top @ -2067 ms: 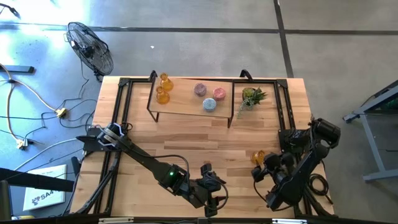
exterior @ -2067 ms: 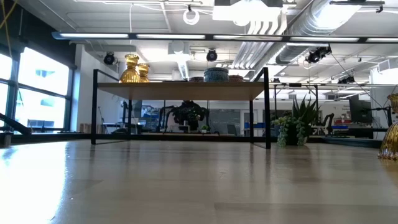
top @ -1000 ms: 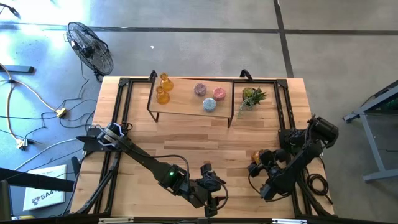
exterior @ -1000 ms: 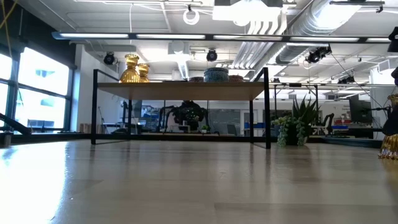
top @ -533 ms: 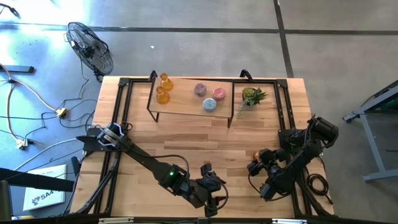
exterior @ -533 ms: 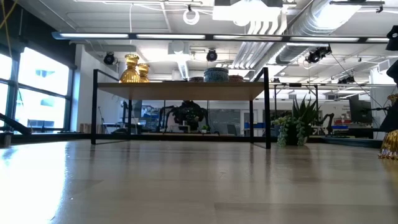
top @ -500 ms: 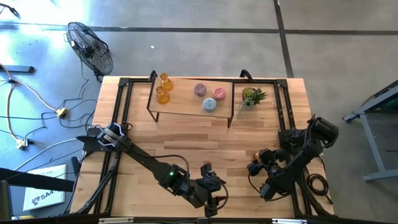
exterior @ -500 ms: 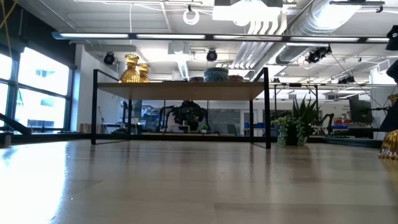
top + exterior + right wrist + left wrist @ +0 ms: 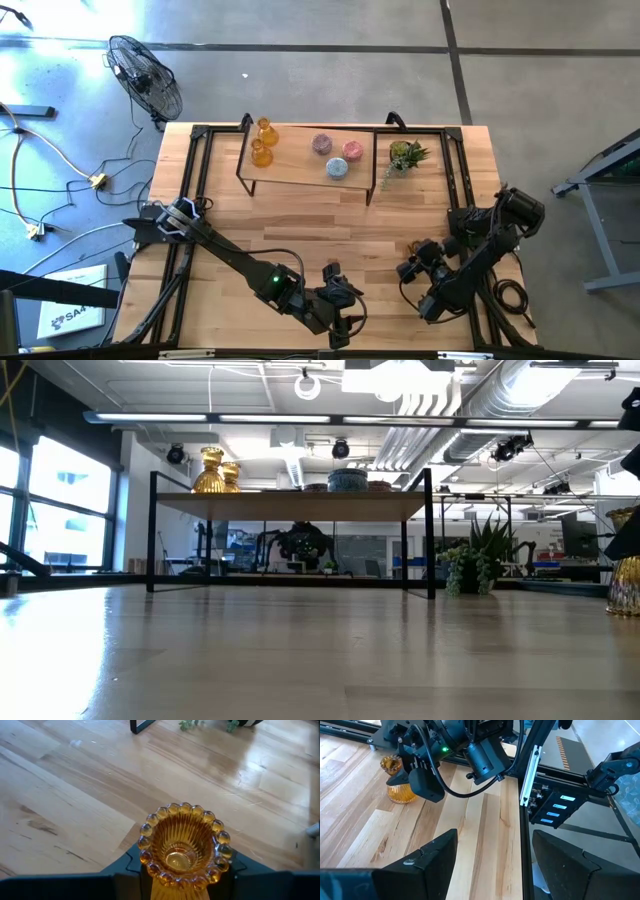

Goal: Pick & Place candle stick holders
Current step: Put the yellow glass candle holder on the shelf

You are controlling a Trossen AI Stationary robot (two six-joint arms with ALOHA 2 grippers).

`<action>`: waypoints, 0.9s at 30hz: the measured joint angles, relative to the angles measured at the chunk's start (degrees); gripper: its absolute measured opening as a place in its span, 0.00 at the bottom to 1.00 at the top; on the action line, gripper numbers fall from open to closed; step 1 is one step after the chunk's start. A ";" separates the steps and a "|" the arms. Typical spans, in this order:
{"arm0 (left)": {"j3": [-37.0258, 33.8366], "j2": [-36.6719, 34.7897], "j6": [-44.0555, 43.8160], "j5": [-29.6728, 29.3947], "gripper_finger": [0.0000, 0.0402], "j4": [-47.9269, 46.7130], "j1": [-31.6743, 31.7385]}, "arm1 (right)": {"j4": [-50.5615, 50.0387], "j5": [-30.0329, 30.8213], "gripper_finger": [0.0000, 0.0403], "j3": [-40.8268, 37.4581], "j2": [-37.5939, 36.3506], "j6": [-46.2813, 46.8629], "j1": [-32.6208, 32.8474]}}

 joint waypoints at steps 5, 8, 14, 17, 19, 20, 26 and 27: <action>0.00 0.00 0.00 0.00 0.63 -0.02 0.02 | 0.17 1.04 0.29 0.85 0.07 -1.44 -0.02; 0.00 0.00 0.00 0.00 0.63 -0.02 0.01 | -0.31 1.56 0.29 2.74 0.11 -3.29 -0.02; 0.00 0.00 0.09 -0.13 0.63 0.88 0.35 | -2.68 6.35 0.29 8.69 0.11 -8.34 0.00; 0.00 0.02 0.14 -0.49 0.63 0.72 0.73 | -3.66 9.67 0.29 12.02 0.11 -11.19 0.00; 0.00 0.02 0.48 0.05 0.63 -0.09 0.91 | -3.91 11.65 0.29 14.23 0.11 -13.28 0.00; 0.00 0.02 2.28 1.34 0.63 -0.98 1.21 | -3.90 12.60 0.29 15.37 0.11 -14.41 0.00; 0.00 0.02 28.63 9.68 0.63 -6.86 0.58 | -2.82 15.88 0.29 21.18 0.11 -21.80 0.00; 0.00 0.02 30.96 8.71 0.63 -7.09 0.21 | -1.61 16.41 0.29 21.87 0.11 -23.57 0.00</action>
